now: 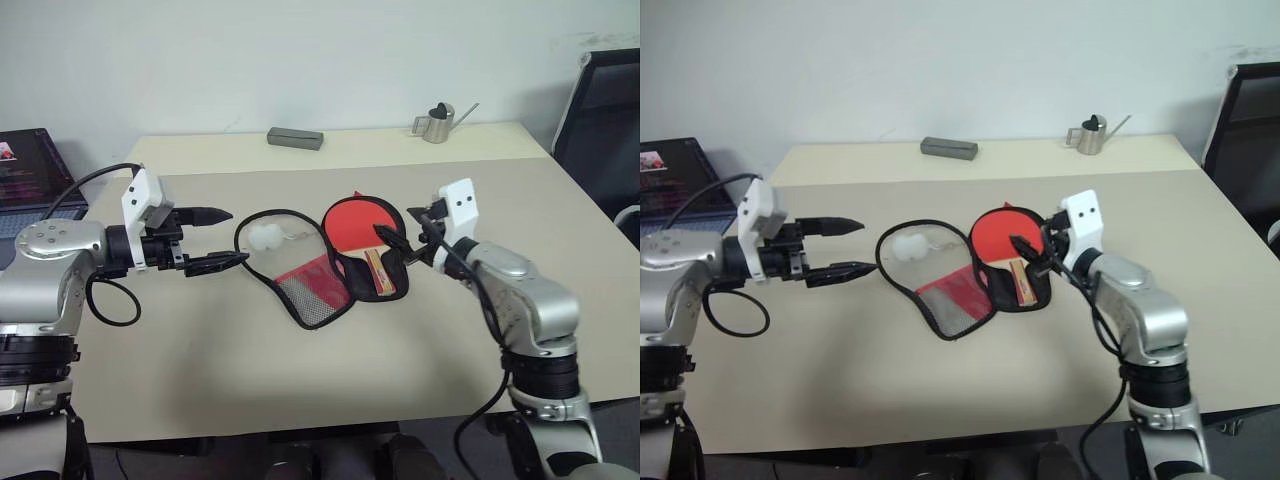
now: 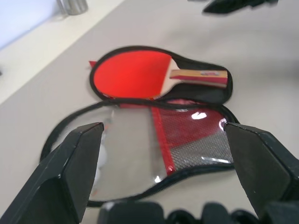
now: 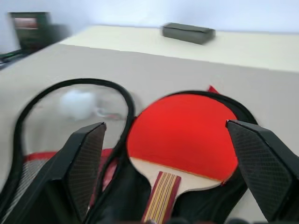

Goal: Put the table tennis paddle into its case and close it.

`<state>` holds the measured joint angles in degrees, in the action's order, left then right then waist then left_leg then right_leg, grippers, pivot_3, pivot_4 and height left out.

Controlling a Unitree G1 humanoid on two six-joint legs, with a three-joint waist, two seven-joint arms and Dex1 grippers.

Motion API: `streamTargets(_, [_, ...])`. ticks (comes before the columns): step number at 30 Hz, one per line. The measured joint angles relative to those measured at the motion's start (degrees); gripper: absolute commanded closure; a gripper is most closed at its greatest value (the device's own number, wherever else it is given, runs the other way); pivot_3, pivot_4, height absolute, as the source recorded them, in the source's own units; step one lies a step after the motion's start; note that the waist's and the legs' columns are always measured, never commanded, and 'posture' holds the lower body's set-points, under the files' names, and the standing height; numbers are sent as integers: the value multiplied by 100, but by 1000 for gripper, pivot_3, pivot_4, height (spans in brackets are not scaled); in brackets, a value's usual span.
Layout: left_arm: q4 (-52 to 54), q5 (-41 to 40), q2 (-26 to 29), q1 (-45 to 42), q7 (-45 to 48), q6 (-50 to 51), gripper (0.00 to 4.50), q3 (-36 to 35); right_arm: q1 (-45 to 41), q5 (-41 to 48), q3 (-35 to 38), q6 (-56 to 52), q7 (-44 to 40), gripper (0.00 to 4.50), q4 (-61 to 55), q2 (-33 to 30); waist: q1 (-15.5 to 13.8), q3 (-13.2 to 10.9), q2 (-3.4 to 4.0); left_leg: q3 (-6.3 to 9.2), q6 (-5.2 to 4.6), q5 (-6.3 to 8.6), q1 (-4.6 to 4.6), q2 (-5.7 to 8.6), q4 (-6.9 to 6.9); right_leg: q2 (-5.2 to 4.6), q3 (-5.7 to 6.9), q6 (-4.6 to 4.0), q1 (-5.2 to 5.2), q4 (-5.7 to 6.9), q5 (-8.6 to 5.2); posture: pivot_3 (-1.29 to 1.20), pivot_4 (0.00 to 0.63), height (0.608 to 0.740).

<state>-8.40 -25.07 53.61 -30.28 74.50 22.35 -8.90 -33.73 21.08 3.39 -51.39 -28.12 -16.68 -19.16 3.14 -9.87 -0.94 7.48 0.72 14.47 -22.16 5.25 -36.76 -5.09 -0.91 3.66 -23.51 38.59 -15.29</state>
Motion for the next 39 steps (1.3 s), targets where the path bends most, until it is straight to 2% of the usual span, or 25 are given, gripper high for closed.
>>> streamTargets(6, [-300, 133, 119, 161, 268, -97, 0, 154, -95, 296, -76, 485, -1134, 28, 98, -840, -15, -5, -8, 2, 0, 0, -11, -1, -3, -2, 8, 0, 1, -5, 0, 0, 150, 740])
streamTargets(14, [-1677, 1021, 61, 66, -126, -904, 0, 484, 168, 273, -237, 1115, -1727, 28, 331, -1255, -32, -13, -21, 3, 0, 0, -23, 0, -7, -4, 10, 0, -6, -5, 0, 0, 150, 740])
streamTargets(25, [-3442, 1757, -1100, -1072, -703, -1771, 0, 983, 728, 448, -257, 1608, -2434, 28, 231, -1707, -162, -25, -44, 15, 1, -1, -48, 7, -25, -9, 32, 2, -9, -7, 2, 0, 150, 740])
streamTargets(30, [-4053, 1995, -1379, -1434, -749, -2105, 0, 1146, 697, 937, 4, 1453, -3053, 28, 363, -2220, -122, -30, -52, 13, 1, -1, -47, 4, -24, -8, 31, 2, -10, -7, 2, 0, 150, 740])
streamTargets(39, [-4704, 2216, -1570, -1700, -731, -2446, 0, 1207, 45, 1635, 360, 939, -3952, 28, 704, -3157, -139, -34, -59, 14, 0, -1, -54, 5, -27, -9, 36, 2, -12, -8, 2, 0, 150, 740])
